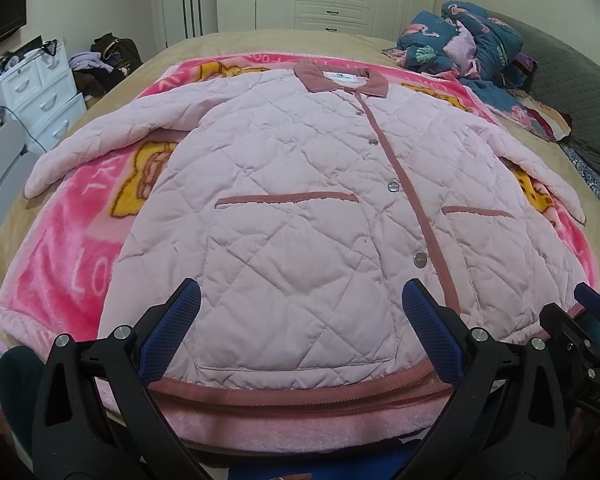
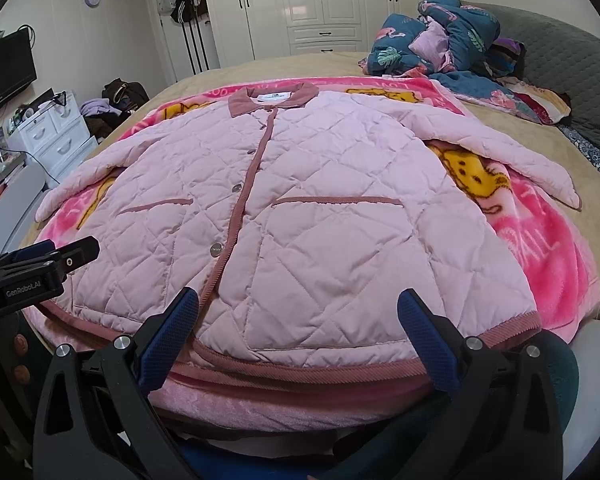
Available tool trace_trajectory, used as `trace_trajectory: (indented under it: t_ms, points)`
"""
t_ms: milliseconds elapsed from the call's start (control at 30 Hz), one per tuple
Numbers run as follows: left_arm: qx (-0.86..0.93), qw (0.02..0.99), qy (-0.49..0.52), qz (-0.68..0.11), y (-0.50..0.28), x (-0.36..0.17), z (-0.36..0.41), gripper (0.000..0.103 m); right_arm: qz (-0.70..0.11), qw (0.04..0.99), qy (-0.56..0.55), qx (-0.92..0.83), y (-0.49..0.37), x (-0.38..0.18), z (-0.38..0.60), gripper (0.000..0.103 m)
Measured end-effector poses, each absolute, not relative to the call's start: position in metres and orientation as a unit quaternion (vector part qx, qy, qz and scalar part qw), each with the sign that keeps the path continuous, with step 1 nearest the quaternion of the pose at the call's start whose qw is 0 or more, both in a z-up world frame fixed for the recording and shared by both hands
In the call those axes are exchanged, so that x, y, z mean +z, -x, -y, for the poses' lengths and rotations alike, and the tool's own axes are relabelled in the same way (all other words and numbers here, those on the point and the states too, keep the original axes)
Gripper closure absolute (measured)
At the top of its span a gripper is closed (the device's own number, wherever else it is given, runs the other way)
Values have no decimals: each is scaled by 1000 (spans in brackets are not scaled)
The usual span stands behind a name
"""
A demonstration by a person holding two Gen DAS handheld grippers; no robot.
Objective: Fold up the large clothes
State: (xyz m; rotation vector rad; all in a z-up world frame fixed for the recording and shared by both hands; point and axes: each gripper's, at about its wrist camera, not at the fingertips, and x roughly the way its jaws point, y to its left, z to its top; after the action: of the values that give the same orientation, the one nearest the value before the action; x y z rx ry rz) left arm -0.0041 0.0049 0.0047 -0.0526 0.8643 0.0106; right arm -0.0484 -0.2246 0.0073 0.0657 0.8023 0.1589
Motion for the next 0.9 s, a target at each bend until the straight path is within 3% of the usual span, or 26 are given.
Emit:
trace_trajectory:
  t_ms: [900]
  points:
    - [5, 908, 20, -418, 7, 4, -1, 8, -389, 917, -32, 78, 49, 7, 227, 4]
